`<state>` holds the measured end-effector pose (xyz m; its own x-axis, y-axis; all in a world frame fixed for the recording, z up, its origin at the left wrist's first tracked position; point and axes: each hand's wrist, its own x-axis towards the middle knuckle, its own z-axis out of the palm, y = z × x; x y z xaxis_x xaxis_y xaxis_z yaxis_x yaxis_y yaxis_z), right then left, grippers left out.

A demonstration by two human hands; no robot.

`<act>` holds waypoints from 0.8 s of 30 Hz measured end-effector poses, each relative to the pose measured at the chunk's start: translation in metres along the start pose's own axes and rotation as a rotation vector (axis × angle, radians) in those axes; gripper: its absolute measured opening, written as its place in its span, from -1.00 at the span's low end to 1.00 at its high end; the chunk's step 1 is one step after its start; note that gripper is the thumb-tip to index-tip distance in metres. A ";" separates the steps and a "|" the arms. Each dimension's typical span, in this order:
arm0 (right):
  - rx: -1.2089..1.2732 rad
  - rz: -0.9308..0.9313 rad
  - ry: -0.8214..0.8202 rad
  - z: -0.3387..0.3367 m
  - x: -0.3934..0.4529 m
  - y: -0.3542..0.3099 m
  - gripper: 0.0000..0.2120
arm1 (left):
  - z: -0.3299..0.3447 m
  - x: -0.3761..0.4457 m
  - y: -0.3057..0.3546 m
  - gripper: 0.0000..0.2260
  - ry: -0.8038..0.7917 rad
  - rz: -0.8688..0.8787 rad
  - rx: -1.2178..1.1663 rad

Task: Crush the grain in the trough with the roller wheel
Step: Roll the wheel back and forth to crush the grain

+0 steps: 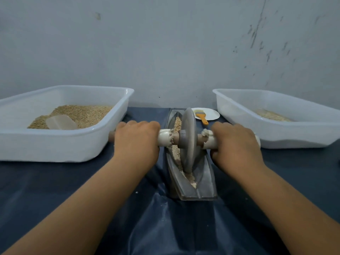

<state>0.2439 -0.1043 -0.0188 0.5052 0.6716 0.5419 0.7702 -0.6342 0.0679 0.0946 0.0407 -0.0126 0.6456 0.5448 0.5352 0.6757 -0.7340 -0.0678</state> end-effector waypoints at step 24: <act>0.041 0.024 -0.017 0.003 -0.005 0.001 -0.69 | -0.002 0.010 0.009 -0.83 0.007 0.022 0.014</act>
<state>0.2434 -0.1070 -0.0238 0.5300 0.6632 0.5285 0.7730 -0.6341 0.0205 0.1070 0.0388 -0.0063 0.6576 0.5259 0.5394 0.6667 -0.7397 -0.0916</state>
